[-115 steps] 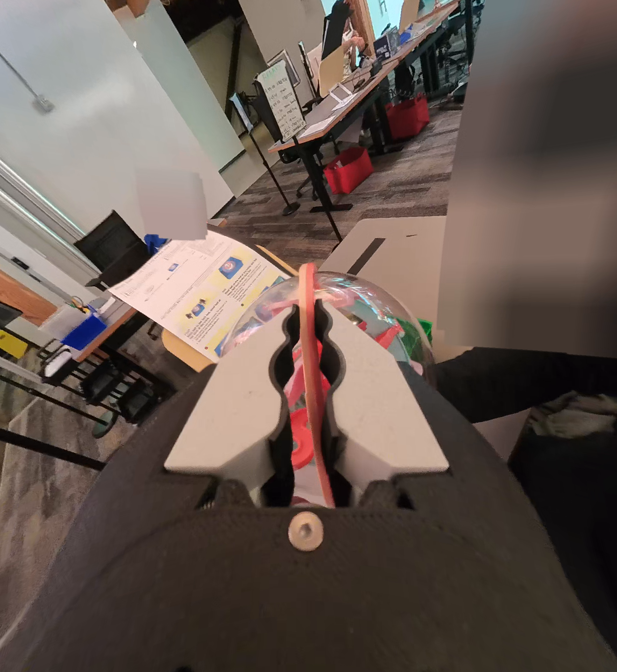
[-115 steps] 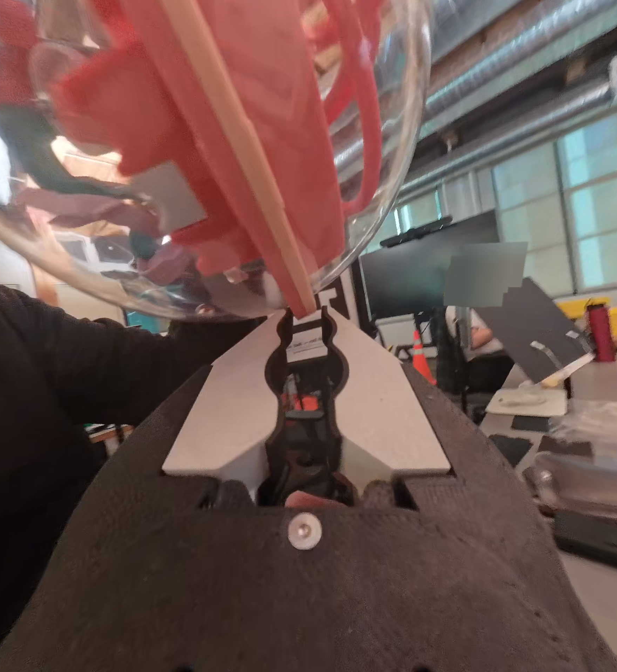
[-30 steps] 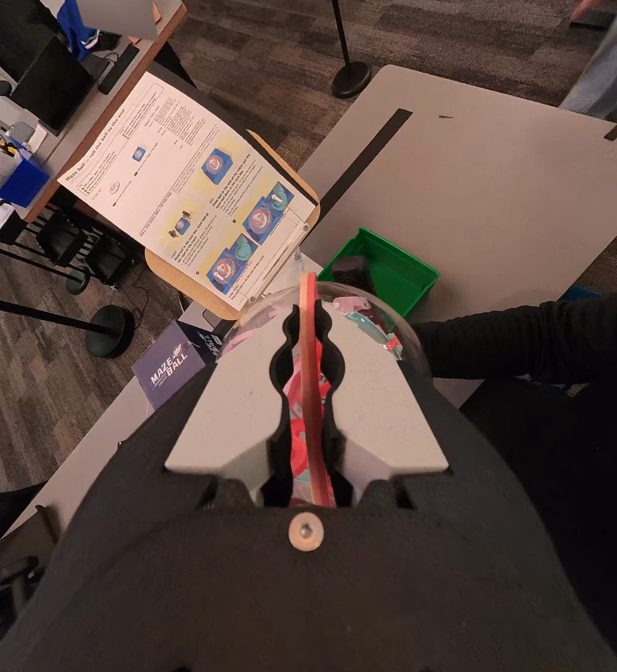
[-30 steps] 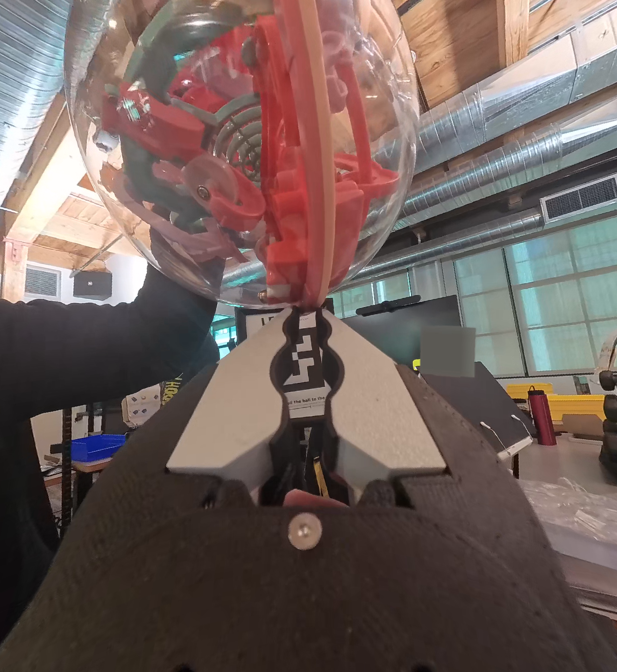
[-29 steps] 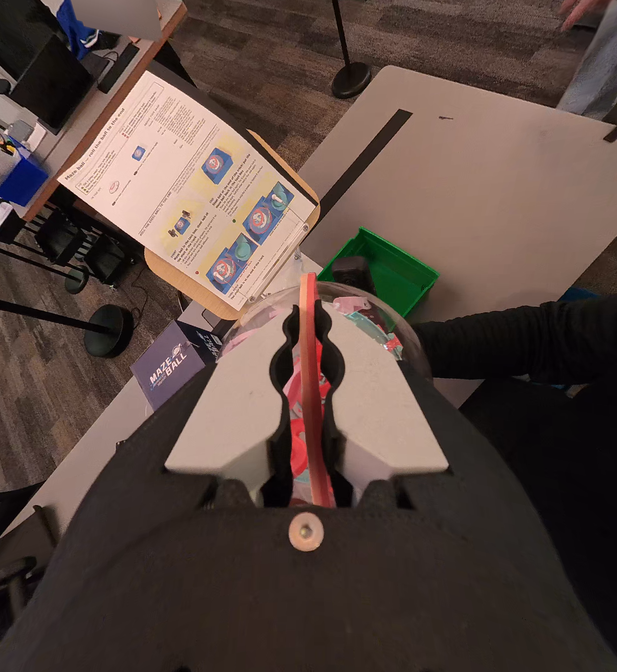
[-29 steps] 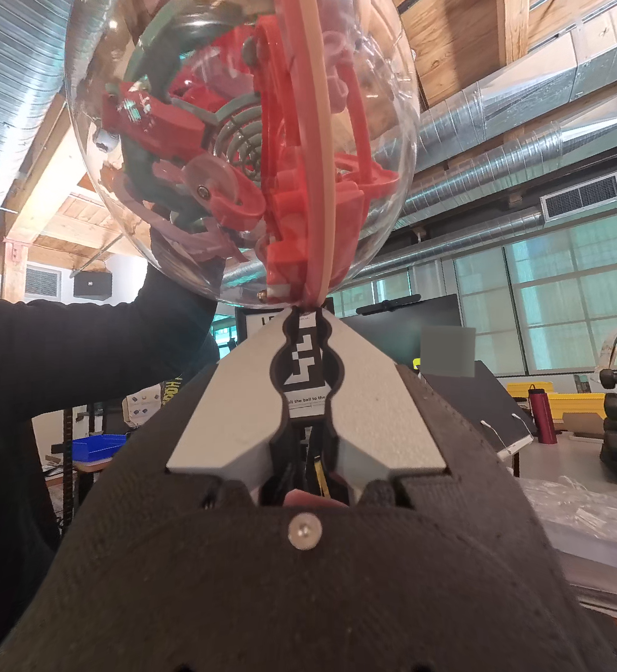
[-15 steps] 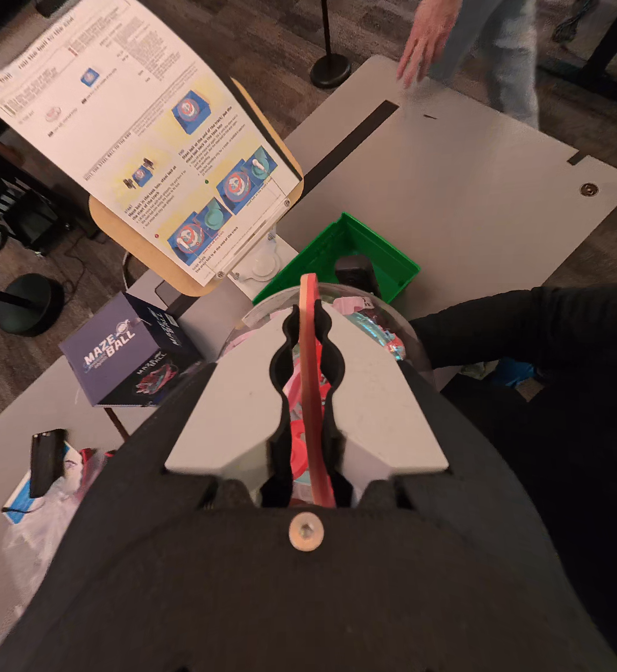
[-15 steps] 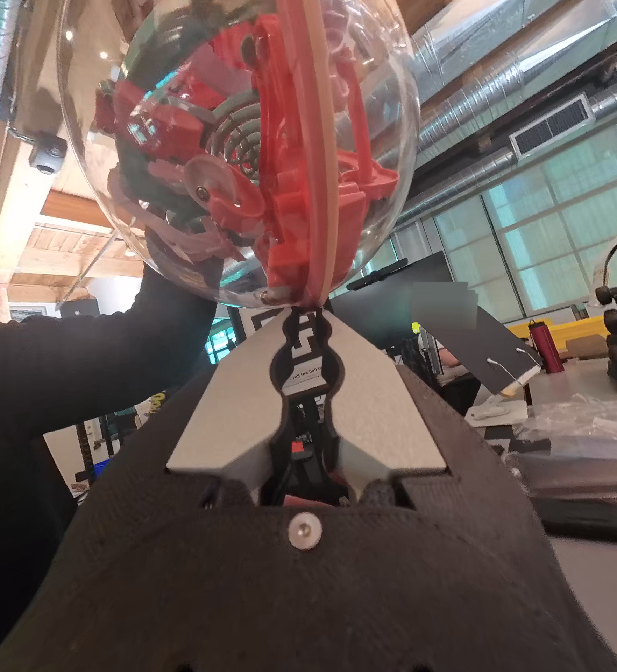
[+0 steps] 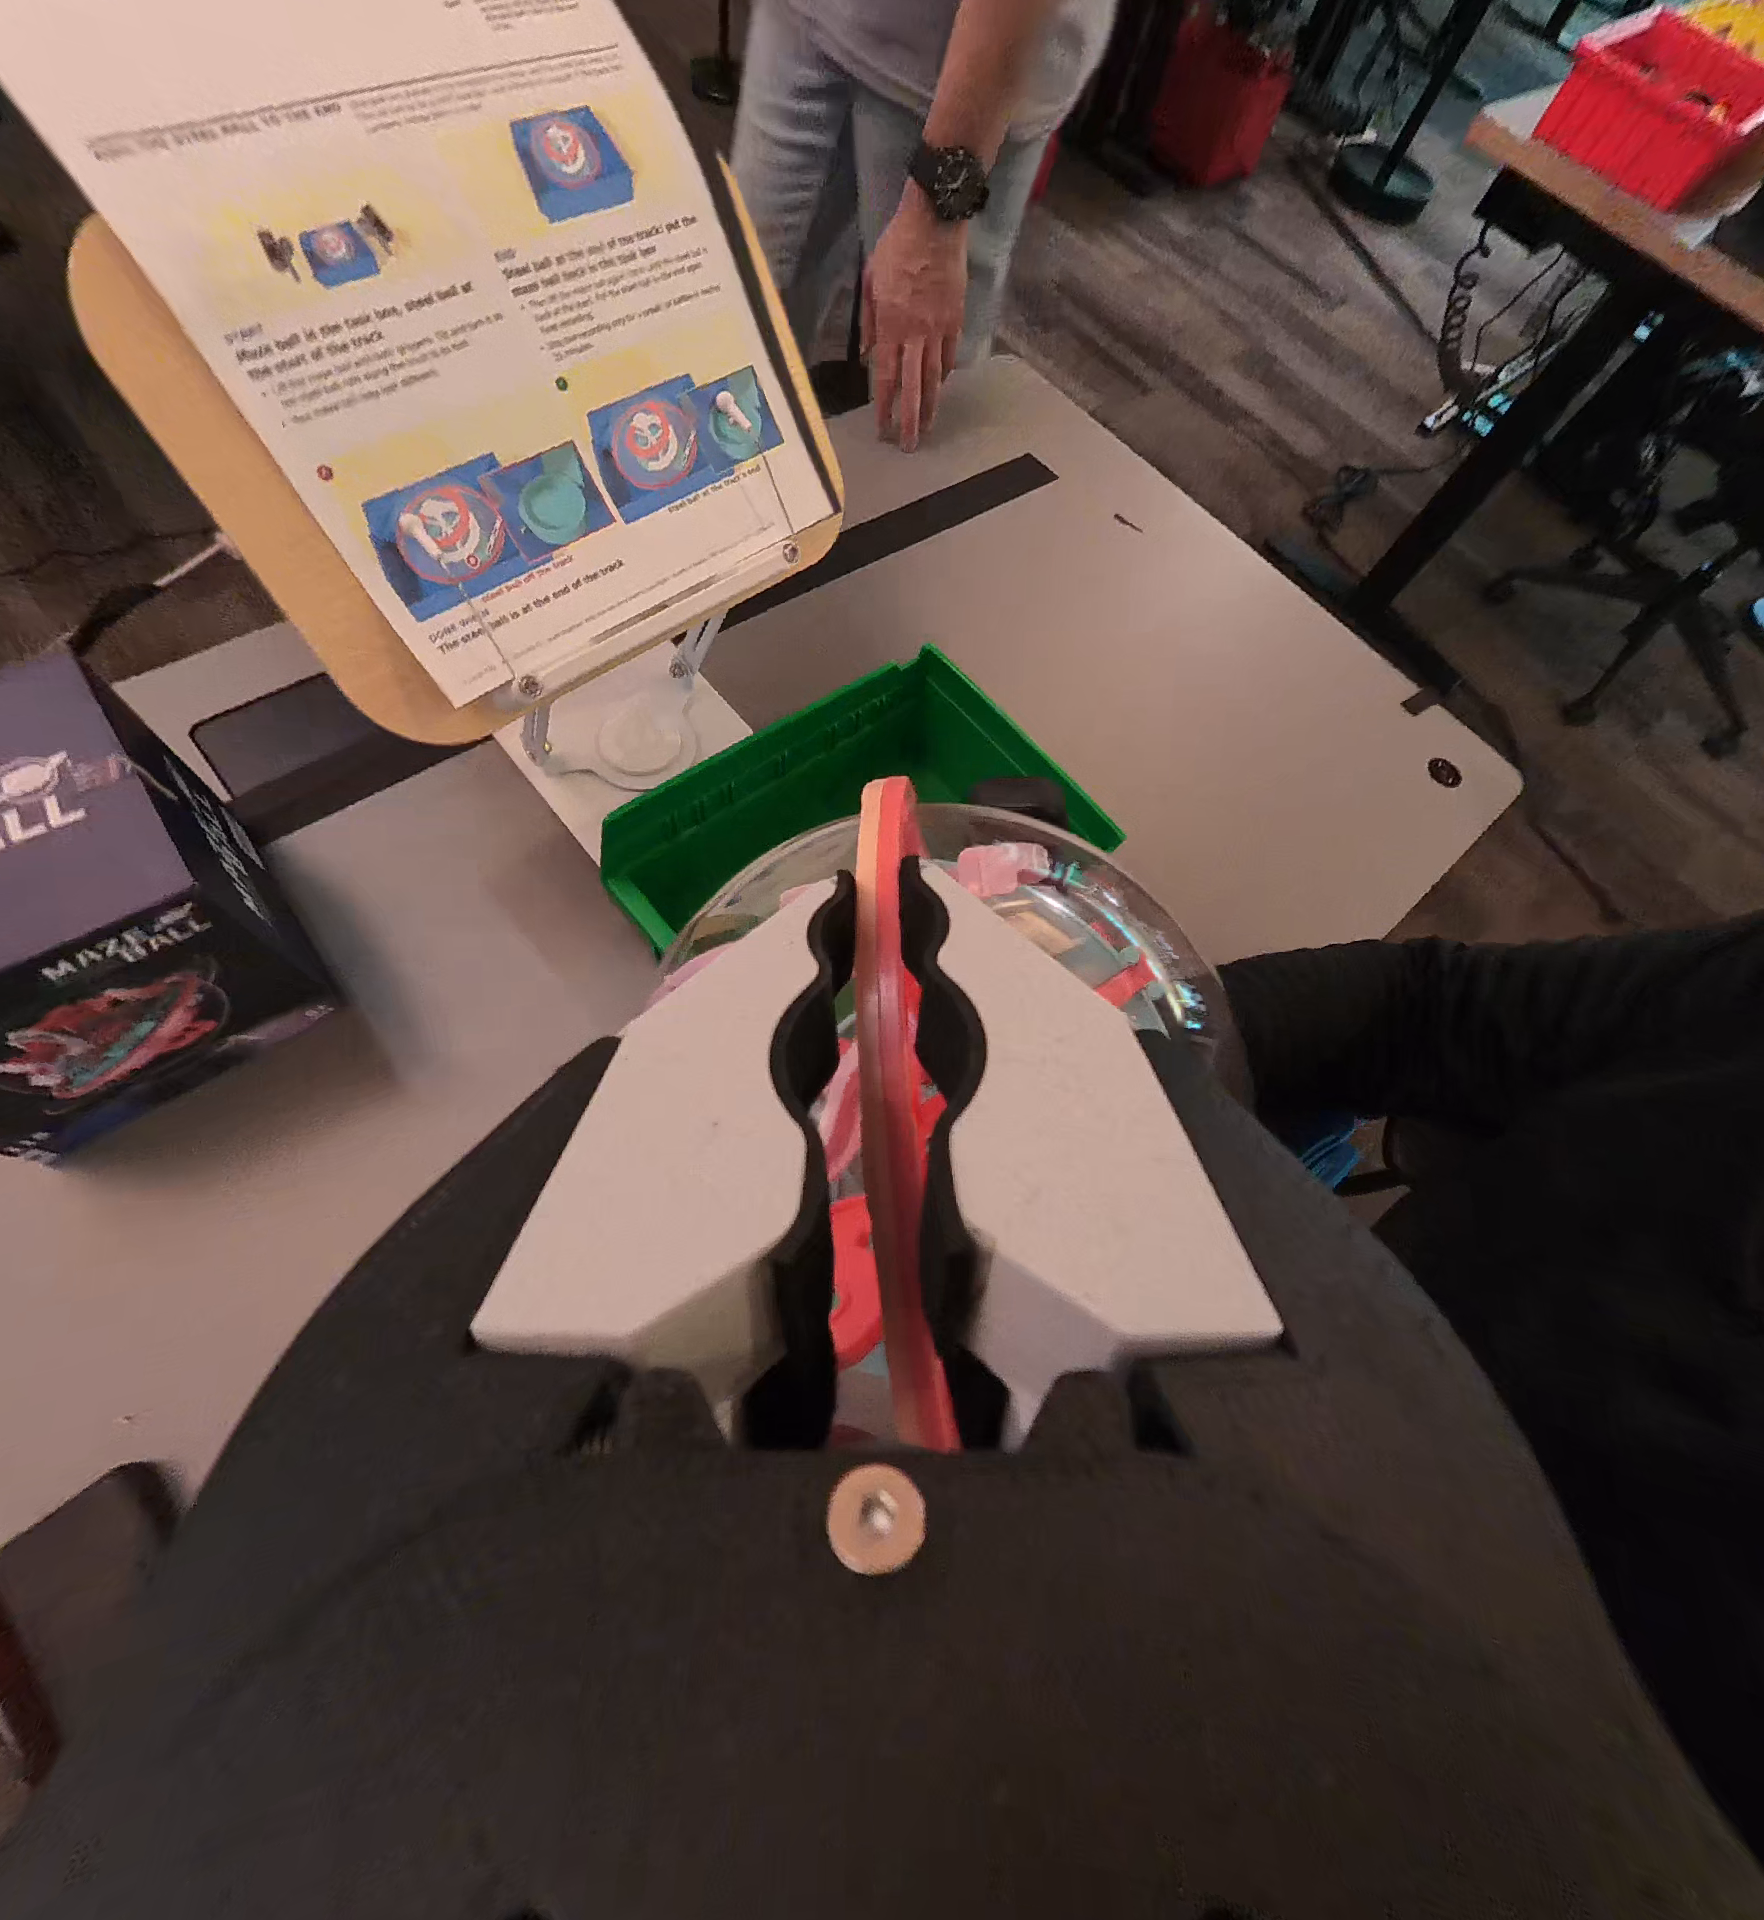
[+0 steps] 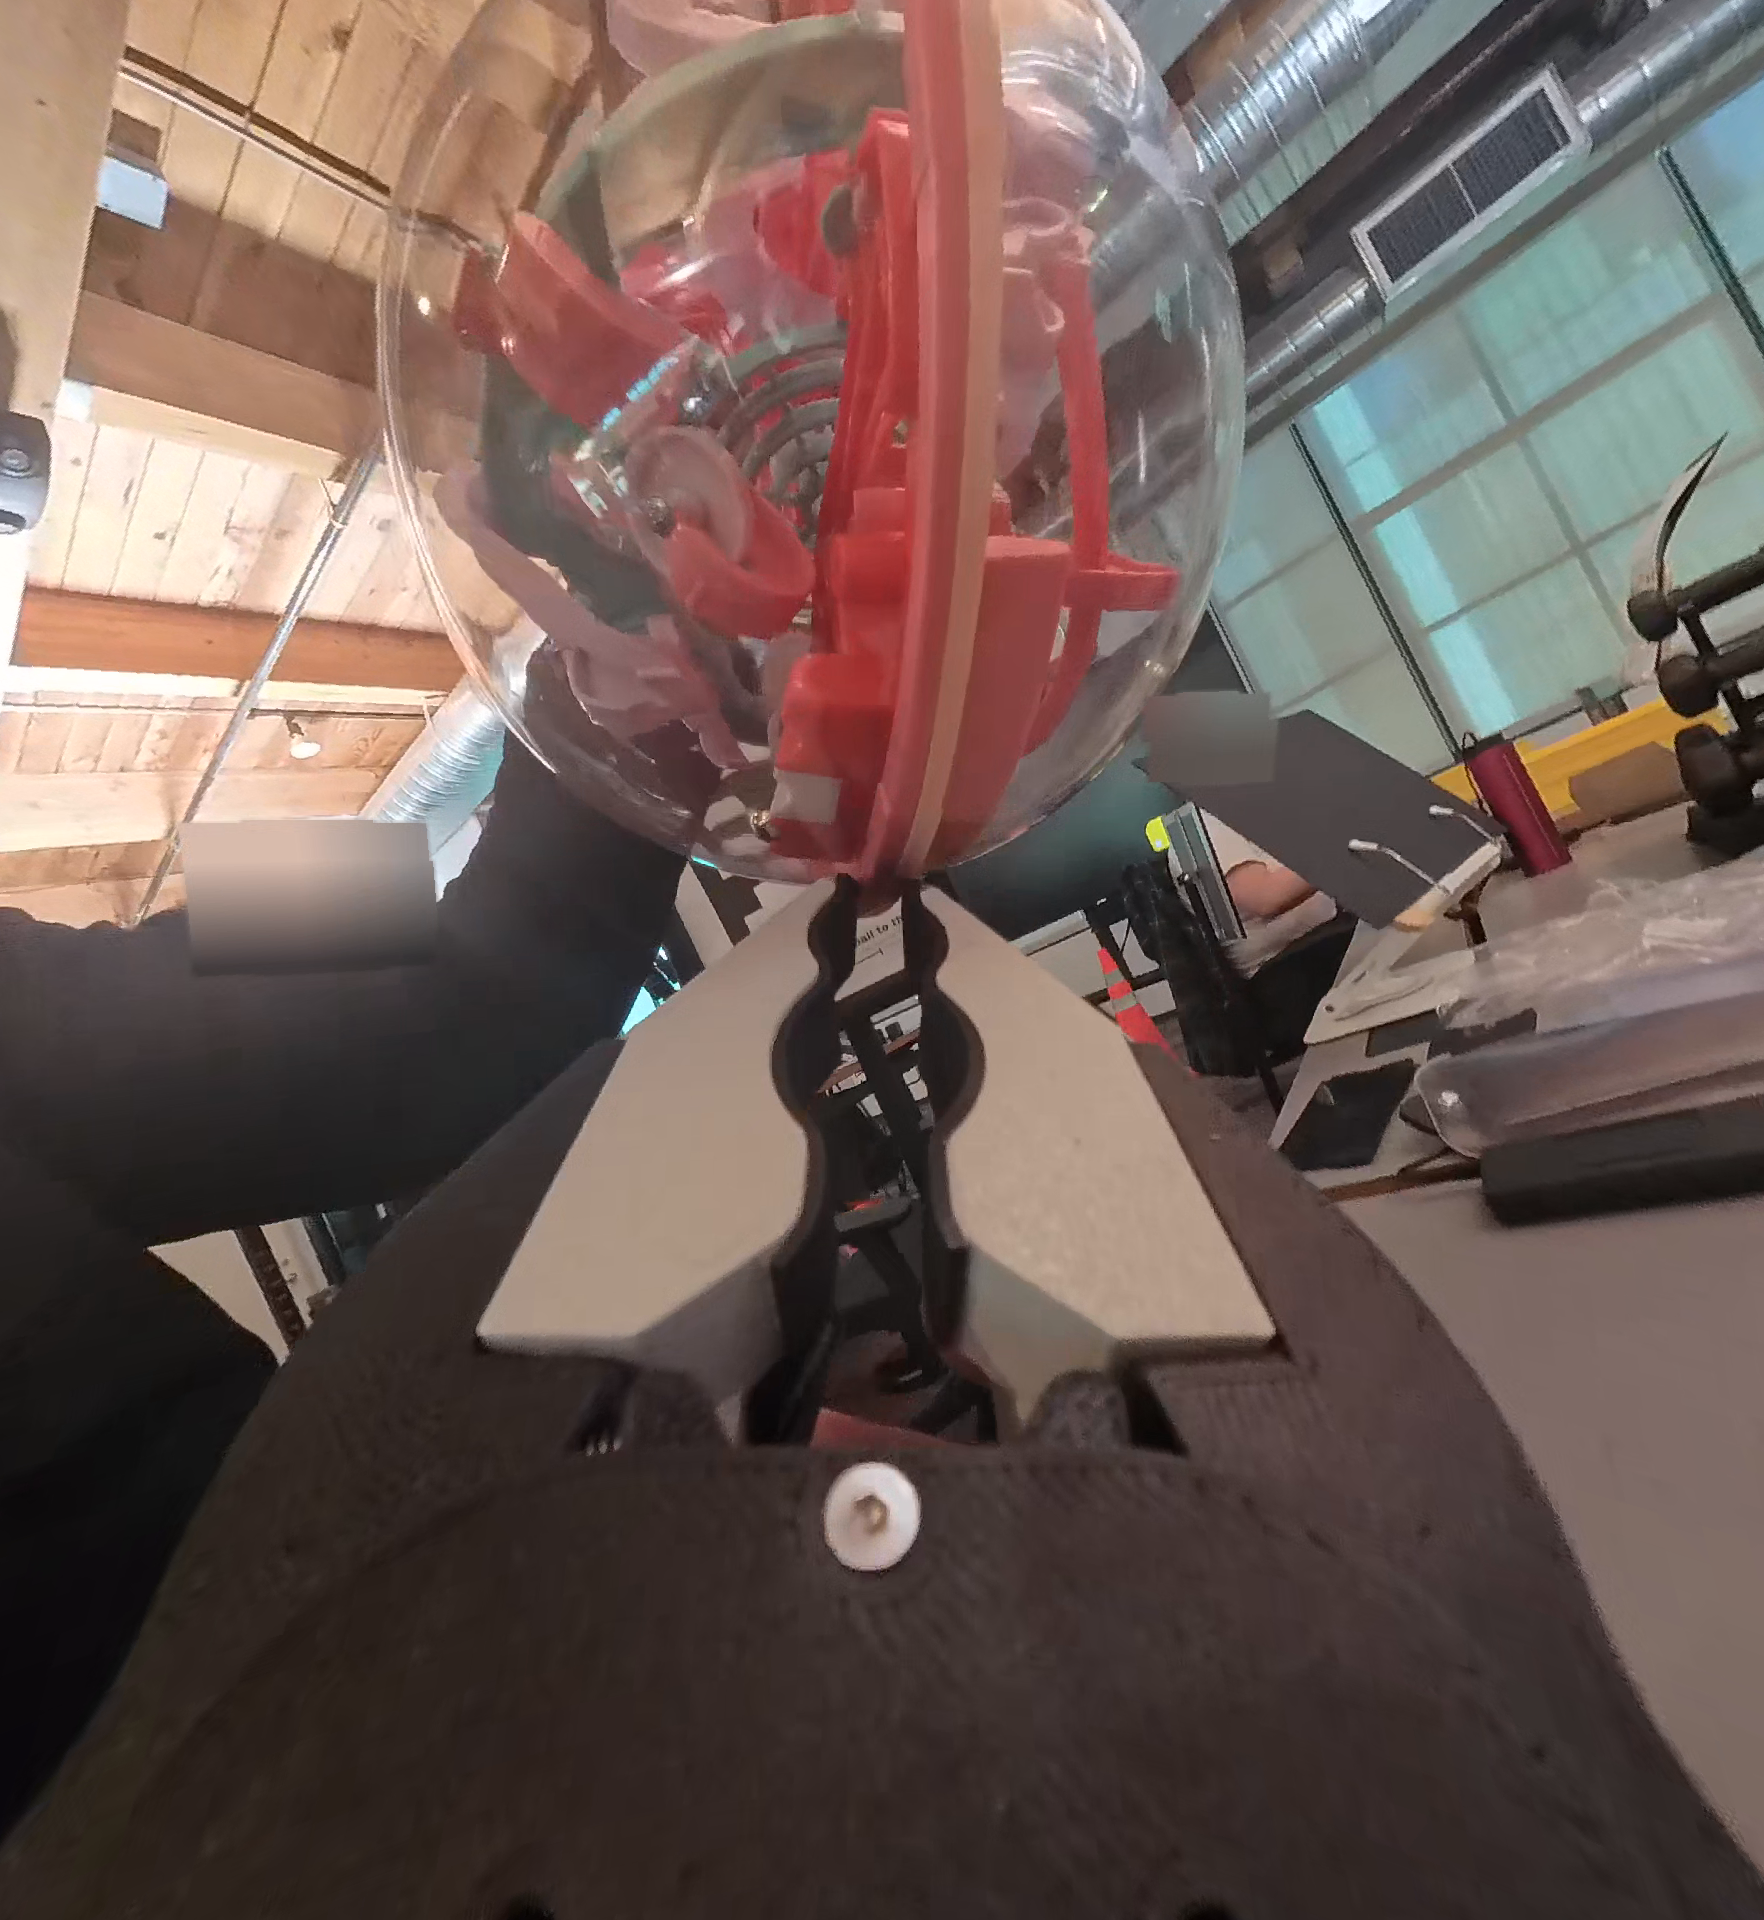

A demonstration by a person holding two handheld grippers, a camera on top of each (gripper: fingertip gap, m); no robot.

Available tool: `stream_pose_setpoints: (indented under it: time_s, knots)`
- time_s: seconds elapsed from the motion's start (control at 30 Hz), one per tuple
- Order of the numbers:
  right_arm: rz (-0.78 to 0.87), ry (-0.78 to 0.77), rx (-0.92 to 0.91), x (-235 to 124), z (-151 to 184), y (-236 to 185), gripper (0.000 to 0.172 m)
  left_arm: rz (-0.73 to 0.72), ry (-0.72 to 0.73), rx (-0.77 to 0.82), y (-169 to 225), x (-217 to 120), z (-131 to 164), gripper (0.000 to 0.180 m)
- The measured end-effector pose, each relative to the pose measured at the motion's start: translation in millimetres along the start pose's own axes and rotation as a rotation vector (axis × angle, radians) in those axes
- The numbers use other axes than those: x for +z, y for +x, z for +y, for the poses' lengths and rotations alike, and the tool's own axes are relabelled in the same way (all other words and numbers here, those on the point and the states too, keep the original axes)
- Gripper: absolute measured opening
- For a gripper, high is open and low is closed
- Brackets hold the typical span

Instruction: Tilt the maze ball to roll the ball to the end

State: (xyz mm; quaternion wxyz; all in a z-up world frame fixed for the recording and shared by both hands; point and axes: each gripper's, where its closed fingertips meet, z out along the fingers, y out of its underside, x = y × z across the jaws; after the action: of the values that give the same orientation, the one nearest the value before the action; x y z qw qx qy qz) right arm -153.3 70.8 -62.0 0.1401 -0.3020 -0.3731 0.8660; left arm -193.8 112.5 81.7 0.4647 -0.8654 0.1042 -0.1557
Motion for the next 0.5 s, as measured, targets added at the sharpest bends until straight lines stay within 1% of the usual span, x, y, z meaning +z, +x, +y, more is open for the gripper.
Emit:
stream_pose_setpoints:
  time_s: [0.13, 0.27, 0.33, 0.43, 0.5]
  knots:
    - [0.040, -0.036, 0.063, -4.3, 21.5, 10.0, 0.006, 0.032, 0.049, -0.110, -29.6, -1.9, 31.8, 0.007]
    - [0.134, -0.098, 0.128, -12.8, 45.5, 32.3, 0.006, 0.061, 0.135, -0.243, -61.4, -0.5, 72.0, 0.007]
    - [0.192, -0.132, 0.161, -19.4, 59.7, 44.7, 0.006, 0.066, 0.169, -0.299, -76.1, 4.2, 93.9, 0.007]
    - [0.229, -0.150, 0.234, -31.3, 76.0, 57.2, 0.006, 0.093, 0.197, -0.380, -96.9, 14.7, 124.1, 0.007]
    - [0.267, -0.189, 0.236, -36.6, 88.8, 63.6, 0.007, 0.115, 0.200, -0.422, -107.8, 21.8, 141.3, 0.007]
